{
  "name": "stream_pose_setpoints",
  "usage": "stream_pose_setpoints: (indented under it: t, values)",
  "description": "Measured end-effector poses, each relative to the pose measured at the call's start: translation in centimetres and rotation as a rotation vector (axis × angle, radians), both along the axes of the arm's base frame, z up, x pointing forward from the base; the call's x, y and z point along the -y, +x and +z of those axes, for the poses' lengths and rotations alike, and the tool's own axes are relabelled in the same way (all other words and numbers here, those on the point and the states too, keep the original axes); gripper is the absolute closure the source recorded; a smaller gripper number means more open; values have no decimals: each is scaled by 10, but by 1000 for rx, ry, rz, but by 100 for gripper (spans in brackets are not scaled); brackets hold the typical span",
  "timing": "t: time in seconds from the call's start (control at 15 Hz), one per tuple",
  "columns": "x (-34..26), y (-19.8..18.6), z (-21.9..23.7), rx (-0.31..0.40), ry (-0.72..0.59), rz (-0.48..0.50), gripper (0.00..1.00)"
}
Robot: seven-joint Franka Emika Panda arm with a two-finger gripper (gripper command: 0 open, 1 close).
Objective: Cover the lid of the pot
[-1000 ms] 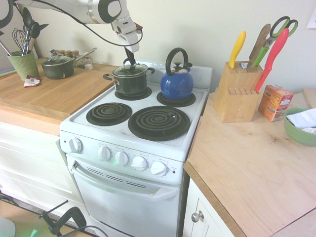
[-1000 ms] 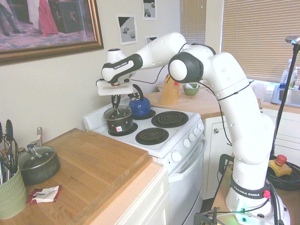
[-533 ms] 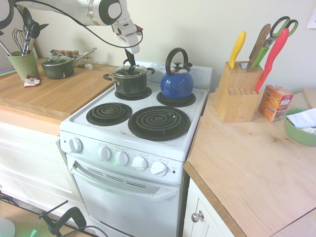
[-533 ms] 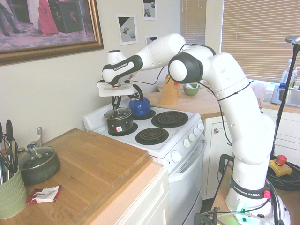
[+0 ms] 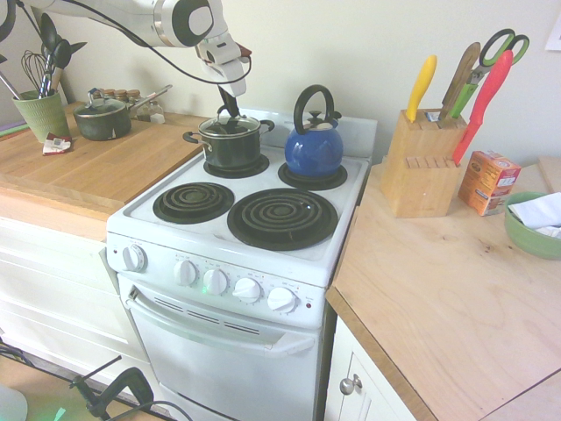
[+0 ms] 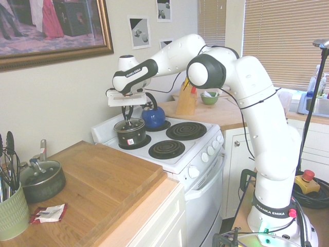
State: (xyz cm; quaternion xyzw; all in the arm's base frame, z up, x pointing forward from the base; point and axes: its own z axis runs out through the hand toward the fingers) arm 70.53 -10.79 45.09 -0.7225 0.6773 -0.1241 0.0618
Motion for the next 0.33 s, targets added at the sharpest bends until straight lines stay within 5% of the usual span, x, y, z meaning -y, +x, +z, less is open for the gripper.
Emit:
stream_pose_setpoints:
  t: [0.33]
  values:
    - [-23, -18, 10, -8, 9, 30, 0]
